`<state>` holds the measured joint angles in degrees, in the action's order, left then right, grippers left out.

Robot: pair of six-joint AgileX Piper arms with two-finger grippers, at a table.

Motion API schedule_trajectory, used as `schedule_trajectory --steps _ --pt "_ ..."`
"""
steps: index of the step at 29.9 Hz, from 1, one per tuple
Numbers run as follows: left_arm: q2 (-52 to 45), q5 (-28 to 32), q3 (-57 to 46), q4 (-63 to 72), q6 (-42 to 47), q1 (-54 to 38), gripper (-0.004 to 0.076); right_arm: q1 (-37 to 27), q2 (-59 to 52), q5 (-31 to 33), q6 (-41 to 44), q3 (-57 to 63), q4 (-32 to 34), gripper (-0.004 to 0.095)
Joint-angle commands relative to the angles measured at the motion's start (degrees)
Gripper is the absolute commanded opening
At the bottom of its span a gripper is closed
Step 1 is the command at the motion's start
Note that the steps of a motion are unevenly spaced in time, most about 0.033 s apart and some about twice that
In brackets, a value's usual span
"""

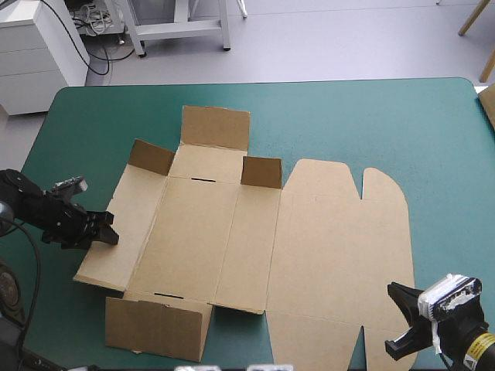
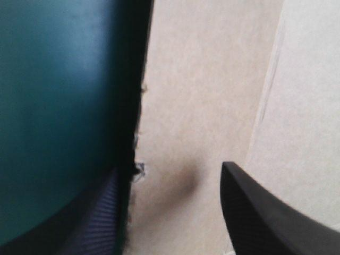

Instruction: Fold the box

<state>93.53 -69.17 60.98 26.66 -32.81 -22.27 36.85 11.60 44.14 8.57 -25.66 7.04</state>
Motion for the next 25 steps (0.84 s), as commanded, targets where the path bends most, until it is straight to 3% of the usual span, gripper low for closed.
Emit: schedule_trajectory --steps 1,13,21,25 --pt "-2.13 -4.32 -1.84 3.5 -0.6 0.06 0.0394 -0.3 0.63 -4.13 -0.37 -1.38 0.41 -0.0021" --pt "-2.13 -4.41 -4.93 10.11 -2.65 0.17 0.0384 -0.3 0.63 -4.13 -0.37 -1.38 0.41 -0.0021" --pt "-2.13 -4.41 -4.96 9.47 -3.43 5.15 0.0294 -0.3 0.63 -4.13 -0.37 -1.38 0.41 -0.0021" --pt "-2.13 -4.31 -4.96 6.28 -5.68 8.28 0.016 -0.3 0.63 -4.13 -0.37 -1.38 0.41 -0.0021"
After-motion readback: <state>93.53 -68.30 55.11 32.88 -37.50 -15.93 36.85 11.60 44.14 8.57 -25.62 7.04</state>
